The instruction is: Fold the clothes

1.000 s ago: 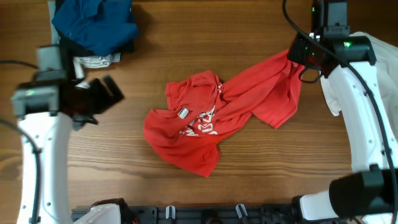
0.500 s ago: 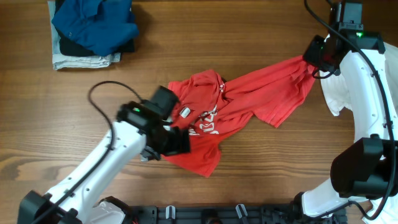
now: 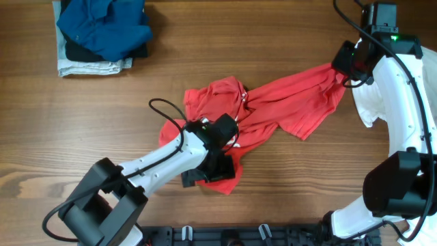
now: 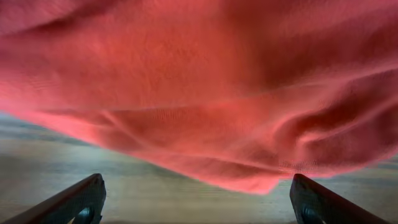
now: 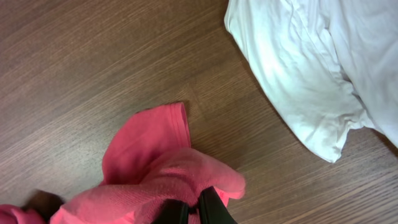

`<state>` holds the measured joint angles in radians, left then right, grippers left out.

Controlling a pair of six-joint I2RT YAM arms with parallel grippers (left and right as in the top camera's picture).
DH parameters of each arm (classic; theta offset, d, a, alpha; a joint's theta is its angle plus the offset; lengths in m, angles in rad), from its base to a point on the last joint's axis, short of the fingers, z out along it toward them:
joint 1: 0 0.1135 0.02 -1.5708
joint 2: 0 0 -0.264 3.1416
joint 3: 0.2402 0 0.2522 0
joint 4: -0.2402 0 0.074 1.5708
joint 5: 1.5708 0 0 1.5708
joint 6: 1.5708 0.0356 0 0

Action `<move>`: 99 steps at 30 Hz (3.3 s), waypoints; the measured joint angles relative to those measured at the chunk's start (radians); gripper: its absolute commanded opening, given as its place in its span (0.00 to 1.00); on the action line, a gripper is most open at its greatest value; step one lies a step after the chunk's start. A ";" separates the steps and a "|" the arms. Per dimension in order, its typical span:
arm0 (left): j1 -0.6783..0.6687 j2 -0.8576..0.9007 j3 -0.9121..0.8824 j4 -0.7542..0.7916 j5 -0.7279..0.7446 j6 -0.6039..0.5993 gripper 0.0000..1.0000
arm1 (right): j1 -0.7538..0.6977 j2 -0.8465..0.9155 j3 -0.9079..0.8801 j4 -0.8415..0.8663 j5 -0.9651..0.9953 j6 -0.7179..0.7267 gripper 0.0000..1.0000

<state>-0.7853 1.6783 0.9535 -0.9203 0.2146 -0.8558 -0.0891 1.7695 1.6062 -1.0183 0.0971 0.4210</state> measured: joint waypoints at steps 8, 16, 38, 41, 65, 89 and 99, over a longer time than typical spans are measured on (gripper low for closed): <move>-0.013 0.003 -0.092 0.123 -0.018 -0.063 0.70 | 0.000 0.000 0.000 -0.011 -0.008 -0.008 0.05; -0.015 -0.007 -0.099 0.149 -0.035 -0.074 0.04 | 0.000 0.000 0.000 -0.030 -0.016 -0.016 0.04; -0.014 -0.384 0.240 -0.284 -0.441 -0.071 0.04 | -0.011 0.105 0.083 -0.132 -0.048 -0.031 0.50; -0.013 -0.348 0.240 -0.277 -0.450 -0.074 0.04 | -0.011 0.040 0.083 -0.229 -0.103 -0.050 0.48; 0.242 -0.347 0.240 -0.292 -0.499 -0.100 0.04 | 0.638 -0.356 -0.765 -0.073 -0.298 0.301 0.59; 0.242 -0.347 0.240 -0.338 -0.498 -0.101 0.04 | 0.329 -0.281 -0.710 0.123 -0.140 0.356 0.04; 0.243 -0.347 0.240 -0.345 -0.505 -0.100 0.04 | -0.045 -0.281 -0.446 0.175 -0.144 0.115 0.55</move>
<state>-0.5426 1.3315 1.1934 -1.2655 -0.2909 -0.9562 -0.1345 1.4887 1.1599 -0.8436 -0.0467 0.5362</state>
